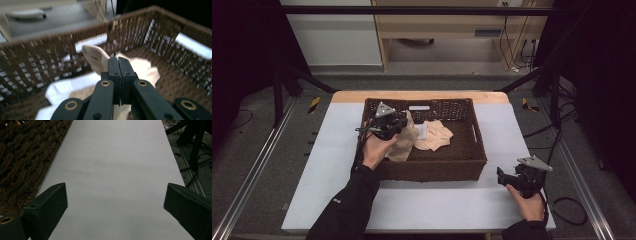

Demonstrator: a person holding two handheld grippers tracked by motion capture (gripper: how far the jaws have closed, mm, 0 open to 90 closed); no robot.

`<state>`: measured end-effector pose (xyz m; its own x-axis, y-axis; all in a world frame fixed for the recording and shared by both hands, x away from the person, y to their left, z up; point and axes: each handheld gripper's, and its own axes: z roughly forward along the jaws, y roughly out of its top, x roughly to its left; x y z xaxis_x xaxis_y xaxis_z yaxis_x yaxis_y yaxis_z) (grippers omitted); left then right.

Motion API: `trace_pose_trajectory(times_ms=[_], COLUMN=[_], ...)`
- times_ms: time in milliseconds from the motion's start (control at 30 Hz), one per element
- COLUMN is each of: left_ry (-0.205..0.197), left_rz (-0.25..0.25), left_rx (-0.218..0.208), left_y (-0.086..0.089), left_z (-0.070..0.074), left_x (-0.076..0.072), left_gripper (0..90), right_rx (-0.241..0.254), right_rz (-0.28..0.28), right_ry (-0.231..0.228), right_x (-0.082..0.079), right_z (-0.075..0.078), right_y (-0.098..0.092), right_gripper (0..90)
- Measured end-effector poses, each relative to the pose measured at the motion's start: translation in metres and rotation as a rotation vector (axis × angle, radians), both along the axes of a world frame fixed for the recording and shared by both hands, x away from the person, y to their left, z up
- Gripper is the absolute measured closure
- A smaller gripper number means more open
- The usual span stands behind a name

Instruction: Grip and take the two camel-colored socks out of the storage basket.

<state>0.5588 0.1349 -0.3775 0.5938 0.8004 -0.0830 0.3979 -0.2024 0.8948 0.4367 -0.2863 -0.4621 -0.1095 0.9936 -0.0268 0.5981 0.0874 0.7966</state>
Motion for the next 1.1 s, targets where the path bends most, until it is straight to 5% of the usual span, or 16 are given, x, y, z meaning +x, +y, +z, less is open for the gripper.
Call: trace_pose_trajectory(times_ms=[533, 1100], left_ry=[-0.179, -0.265], left_rz=[-0.056, -0.119], left_rx=[-0.112, -0.175], left_y=[0.005, 0.010], left_z=[0.070, 0.103], left_x=[-0.041, -0.091], left_gripper=[88.7, 88.7], right_rx=[-0.002, -0.010], right_rz=[-0.005, 0.004], right_ry=[-0.007, -0.017], right_x=[0.000, -0.001], right_z=[0.001, 0.002], right_y=[-0.001, -0.001], right_gripper=[5.3, 5.3])
